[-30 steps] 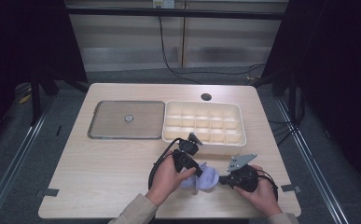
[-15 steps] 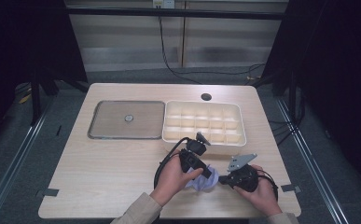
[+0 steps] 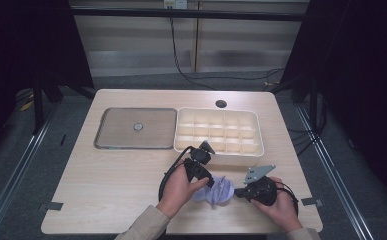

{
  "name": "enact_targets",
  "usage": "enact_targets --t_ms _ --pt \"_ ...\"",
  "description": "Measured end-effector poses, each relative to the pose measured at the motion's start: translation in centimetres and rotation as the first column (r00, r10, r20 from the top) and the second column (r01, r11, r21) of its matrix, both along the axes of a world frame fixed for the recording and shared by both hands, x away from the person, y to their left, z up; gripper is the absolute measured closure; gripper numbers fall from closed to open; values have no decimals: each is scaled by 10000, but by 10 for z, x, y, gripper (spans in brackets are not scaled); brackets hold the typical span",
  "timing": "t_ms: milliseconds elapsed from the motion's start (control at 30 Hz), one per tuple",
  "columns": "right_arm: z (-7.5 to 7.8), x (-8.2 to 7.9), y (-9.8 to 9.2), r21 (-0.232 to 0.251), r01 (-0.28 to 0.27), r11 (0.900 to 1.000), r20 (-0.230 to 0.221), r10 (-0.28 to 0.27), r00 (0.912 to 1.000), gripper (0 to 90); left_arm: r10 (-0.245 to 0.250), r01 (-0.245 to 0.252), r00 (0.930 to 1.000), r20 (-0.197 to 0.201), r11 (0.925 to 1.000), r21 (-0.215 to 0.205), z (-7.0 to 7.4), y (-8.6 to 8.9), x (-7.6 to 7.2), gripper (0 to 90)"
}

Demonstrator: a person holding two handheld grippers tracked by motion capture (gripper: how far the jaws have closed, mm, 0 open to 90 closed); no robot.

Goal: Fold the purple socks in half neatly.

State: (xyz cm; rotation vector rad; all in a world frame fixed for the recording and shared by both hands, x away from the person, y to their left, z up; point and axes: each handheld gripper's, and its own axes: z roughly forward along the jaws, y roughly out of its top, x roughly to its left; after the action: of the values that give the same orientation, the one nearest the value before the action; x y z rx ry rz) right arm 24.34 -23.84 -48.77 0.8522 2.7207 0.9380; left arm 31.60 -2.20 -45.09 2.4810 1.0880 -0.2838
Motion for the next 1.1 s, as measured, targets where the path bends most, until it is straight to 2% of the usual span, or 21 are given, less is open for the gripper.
enact_targets --t_ms 67,100,133,233,333,500,667,700,733,767,800,900,933,967,1033,1100 --pt "0 0 0 1 -21 10000 7 21 10000 900 -52 53 10000 -36 9996 277 -5 -5 -1 677" --pt "0 0 0 -13 -9 10000 10 9 10000 900 -78 75 9999 67 9991 422 -7 -7 -2 681" --pt "0 0 0 3 -9 10000 -1 9 10000 900 -86 79 9999 112 9979 650 -9 -10 -3 699" --pt "0 0 0 16 -5 10000 7 5 10000 900 -235 213 9994 235 9958 893 -11 -13 -4 775" --pt "0 0 0 3 -42 10000 47 42 10000 900 -228 204 9993 285 9964 819 -6 -13 -5 880" --pt "0 0 1 79 -51 10000 40 50 10000 900 -270 253 9990 347 9984 506 13 -9 -5 900" --pt "0 0 2 60 -71 10000 7 71 10000 900 -238 231 9996 152 9988 440 14 -9 -3 900" --pt "0 0 2 68 -71 10000 4 71 10000 900 -250 244 9996 153 9990 388 13 -9 -3 900" --pt "0 0 2 65 -74 10000 25 73 10000 900 -170 170 9999 -13 9997 195 10 -9 -3 900" --pt "-1 1 2 75 -87 9999 44 87 10000 900 -121 123 9999 -77 9995 283 9 -9 -2 816" --pt "-1 1 1 77 -88 9999 46 87 10000 900 -113 112 9999 31 9989 445 6 -11 -3 767" --pt "-1 0 1 84 -94 9999 42 94 9999 900 -12 11 10000 5 9972 743 0 -14 -3 689" --pt "0 0 1 66 -106 9999 56 106 9999 900 -16 11 10000 48 9955 947 -2 -14 -3 681" --pt "0 0 2 71 -109 9999 45 109 9999 900 36 -29 10000 -70 9941 1082 -6 -16 -4 678" --pt "-1 0 2 58 -81 10000 31 81 10000 900 -3 11 10000 -68 9928 1197 -10 -17 -4 684" --pt "-1 0 1 74 -91 9999 51 90 9999 900 -18 7 10000 82 9913 1313 -10 -17 -4 761"
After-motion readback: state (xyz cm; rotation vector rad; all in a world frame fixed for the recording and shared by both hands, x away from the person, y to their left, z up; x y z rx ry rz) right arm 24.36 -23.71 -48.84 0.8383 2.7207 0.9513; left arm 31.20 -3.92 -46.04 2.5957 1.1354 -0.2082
